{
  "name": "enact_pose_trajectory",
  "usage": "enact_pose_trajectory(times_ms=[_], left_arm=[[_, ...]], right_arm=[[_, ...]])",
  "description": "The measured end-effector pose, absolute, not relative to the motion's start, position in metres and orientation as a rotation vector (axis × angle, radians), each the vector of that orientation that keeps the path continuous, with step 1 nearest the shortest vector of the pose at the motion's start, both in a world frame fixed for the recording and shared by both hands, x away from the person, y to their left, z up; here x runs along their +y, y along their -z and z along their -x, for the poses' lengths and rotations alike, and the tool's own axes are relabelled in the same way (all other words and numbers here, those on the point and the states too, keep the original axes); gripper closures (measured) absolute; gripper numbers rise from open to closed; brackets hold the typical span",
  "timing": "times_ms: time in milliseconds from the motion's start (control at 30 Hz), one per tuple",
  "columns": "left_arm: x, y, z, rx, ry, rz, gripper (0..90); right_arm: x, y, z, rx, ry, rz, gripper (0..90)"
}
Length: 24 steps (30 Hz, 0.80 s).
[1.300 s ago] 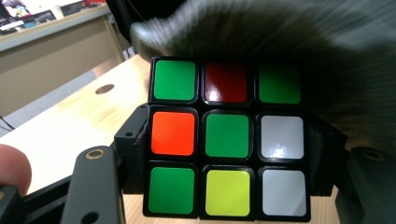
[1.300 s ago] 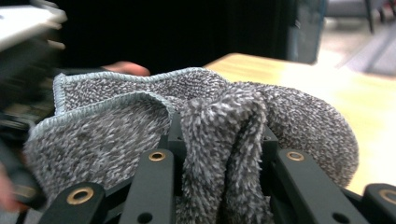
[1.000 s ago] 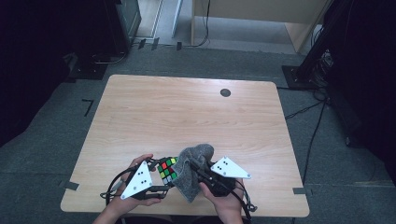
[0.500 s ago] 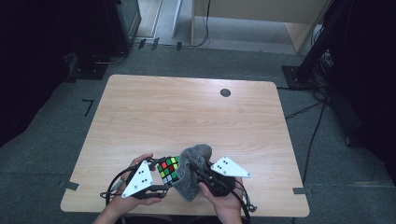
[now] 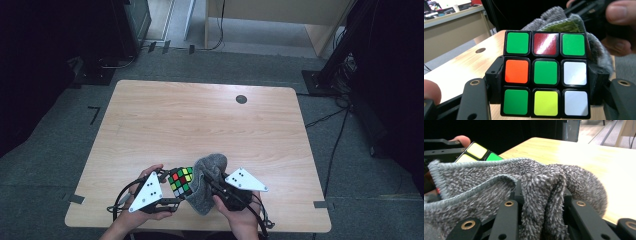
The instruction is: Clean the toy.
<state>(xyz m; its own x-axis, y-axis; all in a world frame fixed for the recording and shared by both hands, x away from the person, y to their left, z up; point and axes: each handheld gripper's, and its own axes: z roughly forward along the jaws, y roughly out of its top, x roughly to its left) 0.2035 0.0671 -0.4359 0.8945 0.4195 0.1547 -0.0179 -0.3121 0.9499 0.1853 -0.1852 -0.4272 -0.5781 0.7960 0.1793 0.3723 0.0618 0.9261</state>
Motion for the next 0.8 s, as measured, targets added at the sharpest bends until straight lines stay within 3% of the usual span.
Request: enact_pose_trajectory(times_ms=[300, 533, 800], left_arm=[[0.064, 0.438, -0.202, 0.284, -0.437, -1.864, 34.2], [0.073, 0.433, -0.206, 0.336, -0.339, -1.733, 34.2], [0.087, 0.430, -0.214, 0.397, -0.267, -1.647, 34.2]], right_arm=[[-0.178, 0.420, -0.177, 1.956, -1.544, -1.049, 70.9], [-0.196, 0.444, -0.195, 1.955, -1.707, -1.253, 70.9], [-0.177, 0.452, -0.190, 2.070, -1.851, -1.144, 73.6]])
